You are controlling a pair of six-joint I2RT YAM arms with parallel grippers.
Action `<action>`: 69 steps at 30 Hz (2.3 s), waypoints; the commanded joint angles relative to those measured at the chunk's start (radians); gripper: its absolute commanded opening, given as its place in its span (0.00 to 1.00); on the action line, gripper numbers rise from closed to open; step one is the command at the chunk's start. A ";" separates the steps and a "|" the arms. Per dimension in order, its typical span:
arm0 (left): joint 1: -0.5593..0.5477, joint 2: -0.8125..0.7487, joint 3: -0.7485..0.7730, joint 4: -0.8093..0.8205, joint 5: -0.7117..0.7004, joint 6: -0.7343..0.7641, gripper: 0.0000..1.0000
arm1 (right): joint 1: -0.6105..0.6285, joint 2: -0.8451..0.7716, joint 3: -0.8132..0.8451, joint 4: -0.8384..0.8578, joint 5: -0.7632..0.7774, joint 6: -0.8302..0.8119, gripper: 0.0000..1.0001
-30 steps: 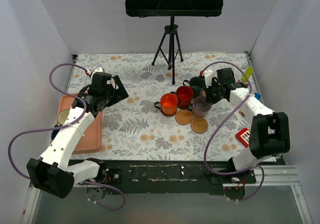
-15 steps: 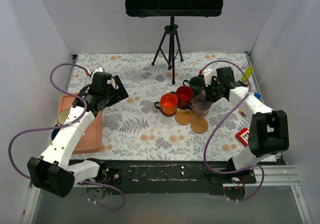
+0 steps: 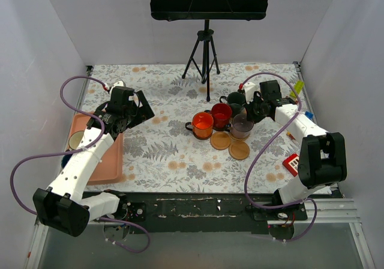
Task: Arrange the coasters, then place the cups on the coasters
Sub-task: Place the cup on the coaster.
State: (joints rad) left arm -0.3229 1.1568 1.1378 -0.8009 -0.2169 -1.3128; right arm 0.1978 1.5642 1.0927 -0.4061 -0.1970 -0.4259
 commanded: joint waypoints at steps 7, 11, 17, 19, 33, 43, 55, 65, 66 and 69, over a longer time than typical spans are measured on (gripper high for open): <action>0.005 -0.003 0.000 0.000 0.004 0.004 0.98 | 0.002 -0.003 0.050 0.093 -0.002 0.039 0.01; 0.005 -0.006 -0.001 0.000 0.002 0.004 0.98 | 0.002 0.000 0.052 0.092 0.002 0.045 0.01; 0.004 -0.006 -0.004 0.000 0.001 0.006 0.98 | 0.002 0.002 0.055 0.082 0.014 0.053 0.01; 0.005 -0.008 -0.006 0.000 0.001 0.006 0.98 | 0.002 0.000 0.053 0.082 0.019 0.059 0.01; 0.004 -0.014 -0.010 0.002 0.001 0.006 0.98 | 0.002 -0.018 0.047 0.061 0.048 0.108 0.01; 0.004 -0.019 -0.013 0.003 0.002 0.004 0.98 | 0.005 -0.024 0.049 0.046 0.068 0.130 0.01; 0.005 -0.023 -0.015 0.002 0.001 0.004 0.98 | 0.009 -0.003 0.075 0.015 0.088 0.151 0.07; 0.004 -0.025 -0.013 0.002 -0.004 0.006 0.98 | 0.009 -0.012 0.076 0.036 0.082 0.170 0.26; 0.005 -0.025 -0.013 0.000 -0.004 0.006 0.98 | 0.009 -0.013 0.076 0.036 0.082 0.171 0.27; 0.005 -0.026 -0.015 0.000 -0.007 0.006 0.98 | 0.011 -0.018 0.076 0.038 0.080 0.174 0.34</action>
State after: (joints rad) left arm -0.3225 1.1564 1.1244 -0.8009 -0.2169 -1.3128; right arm 0.2031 1.5661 1.1255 -0.4053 -0.1055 -0.2657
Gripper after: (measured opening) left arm 0.981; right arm 0.303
